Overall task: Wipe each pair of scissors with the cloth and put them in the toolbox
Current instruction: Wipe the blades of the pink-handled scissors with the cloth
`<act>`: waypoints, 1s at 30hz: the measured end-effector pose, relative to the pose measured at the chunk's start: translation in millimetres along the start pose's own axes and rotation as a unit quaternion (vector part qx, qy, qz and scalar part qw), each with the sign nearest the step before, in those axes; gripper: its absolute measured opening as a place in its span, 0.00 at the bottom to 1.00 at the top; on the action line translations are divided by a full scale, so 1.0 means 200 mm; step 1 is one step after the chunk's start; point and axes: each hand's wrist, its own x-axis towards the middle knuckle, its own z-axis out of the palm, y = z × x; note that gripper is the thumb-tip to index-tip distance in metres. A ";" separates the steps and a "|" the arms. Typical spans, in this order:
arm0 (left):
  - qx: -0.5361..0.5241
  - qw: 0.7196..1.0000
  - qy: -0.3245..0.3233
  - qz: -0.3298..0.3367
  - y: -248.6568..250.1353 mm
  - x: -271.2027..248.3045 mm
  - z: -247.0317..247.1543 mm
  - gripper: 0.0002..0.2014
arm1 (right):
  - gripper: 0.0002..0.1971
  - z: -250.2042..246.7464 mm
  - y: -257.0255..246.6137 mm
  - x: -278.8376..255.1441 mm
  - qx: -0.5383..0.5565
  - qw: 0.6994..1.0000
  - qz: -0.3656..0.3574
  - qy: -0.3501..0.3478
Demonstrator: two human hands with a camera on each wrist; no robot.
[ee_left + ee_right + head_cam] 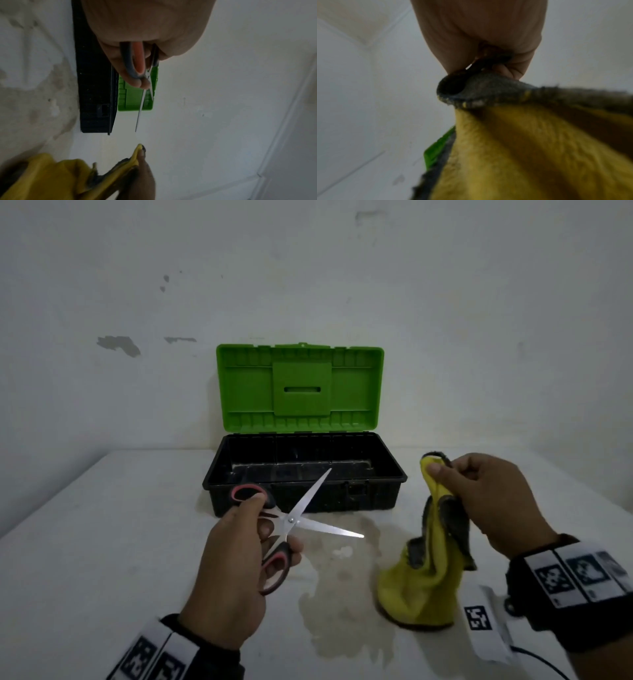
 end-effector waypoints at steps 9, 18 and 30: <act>-0.129 0.991 0.030 -0.004 -0.01 0.05 0.17 0.07 | 0.07 0.00 0.30 -0.05 -0.249 0.961 0.042 -0.112; -0.195 0.981 0.014 0.011 -0.01 0.06 0.20 0.05 | 0.06 0.03 -0.18 -0.29 -0.063 0.975 -0.032 -0.211; -0.152 0.986 -0.044 0.047 0.04 -0.01 0.11 0.07 | 0.11 0.37 -0.44 -0.49 0.283 0.886 0.167 -0.327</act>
